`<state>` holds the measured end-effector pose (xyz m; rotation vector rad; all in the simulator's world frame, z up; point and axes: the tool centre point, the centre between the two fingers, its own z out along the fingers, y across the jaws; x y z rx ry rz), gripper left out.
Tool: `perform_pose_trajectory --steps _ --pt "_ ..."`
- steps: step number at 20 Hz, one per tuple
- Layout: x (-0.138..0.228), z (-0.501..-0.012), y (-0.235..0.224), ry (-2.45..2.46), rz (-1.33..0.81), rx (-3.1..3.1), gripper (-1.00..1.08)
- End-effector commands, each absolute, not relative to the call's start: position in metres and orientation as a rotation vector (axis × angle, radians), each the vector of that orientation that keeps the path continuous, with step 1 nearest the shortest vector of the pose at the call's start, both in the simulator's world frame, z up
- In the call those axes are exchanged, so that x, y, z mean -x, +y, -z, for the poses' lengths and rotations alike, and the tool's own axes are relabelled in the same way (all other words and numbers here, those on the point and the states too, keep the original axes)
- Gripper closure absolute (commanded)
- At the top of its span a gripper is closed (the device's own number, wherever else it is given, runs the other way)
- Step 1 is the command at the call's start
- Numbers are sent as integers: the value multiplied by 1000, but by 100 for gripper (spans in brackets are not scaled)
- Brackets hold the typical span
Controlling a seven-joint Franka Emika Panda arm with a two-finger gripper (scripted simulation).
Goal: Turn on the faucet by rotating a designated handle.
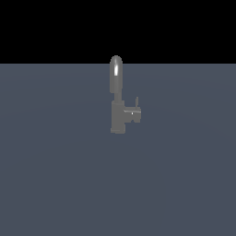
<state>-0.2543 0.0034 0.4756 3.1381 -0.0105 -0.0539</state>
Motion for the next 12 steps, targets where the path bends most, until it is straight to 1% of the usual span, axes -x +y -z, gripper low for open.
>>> perform_pose_trajectory --steps 1,7,12 --pt "254 -476 3 -11 54 -3138 108" --pt "249 -475 4 -29 71 -3149 108" --pt "237 -474 5 -73 111 -3174 108"
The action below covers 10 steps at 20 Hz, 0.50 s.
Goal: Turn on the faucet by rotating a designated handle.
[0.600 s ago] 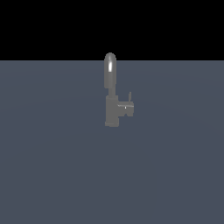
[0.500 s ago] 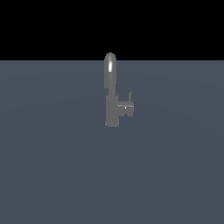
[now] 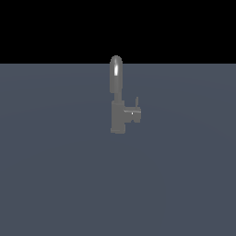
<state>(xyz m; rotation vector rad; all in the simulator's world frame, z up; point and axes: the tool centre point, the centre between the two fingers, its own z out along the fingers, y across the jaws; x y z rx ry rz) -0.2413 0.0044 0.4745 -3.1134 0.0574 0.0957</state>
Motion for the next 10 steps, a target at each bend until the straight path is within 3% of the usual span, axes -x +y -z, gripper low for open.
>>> perform_pose_trajectory --steps 1,10 --pt "234 -474 5 83 -119 3096 108" --pt "191 -466 5 232 -253 2982 108"
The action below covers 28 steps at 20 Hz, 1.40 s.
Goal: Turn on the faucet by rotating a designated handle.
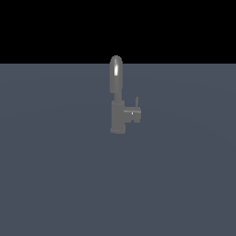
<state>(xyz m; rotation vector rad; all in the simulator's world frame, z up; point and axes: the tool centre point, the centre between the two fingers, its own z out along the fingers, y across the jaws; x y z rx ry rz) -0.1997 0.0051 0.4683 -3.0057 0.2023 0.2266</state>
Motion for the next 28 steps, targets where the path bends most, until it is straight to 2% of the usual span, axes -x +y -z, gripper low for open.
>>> perform_pose_trajectory --steps 1,28 --pt "185 -465 4 251 -270 2966 108" --pt "31 -395 -26 737 -710 2393 108"
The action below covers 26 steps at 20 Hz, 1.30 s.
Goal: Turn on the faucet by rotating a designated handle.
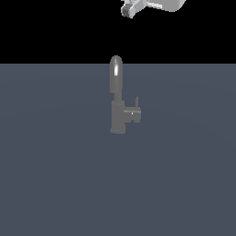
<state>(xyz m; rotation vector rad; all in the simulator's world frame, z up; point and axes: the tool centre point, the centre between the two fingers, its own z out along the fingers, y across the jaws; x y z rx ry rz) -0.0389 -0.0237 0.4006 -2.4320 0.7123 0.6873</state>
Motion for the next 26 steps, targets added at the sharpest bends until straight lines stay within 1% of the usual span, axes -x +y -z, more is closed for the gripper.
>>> perform_pose_trajectory --steps 1,14,26 --pt "26 -390 -28 753 -724 2368 108" --pt "-36 -323 -54 953 -908 1990 108" --pt "-81 -230 -77 1130 -1066 1540 108"
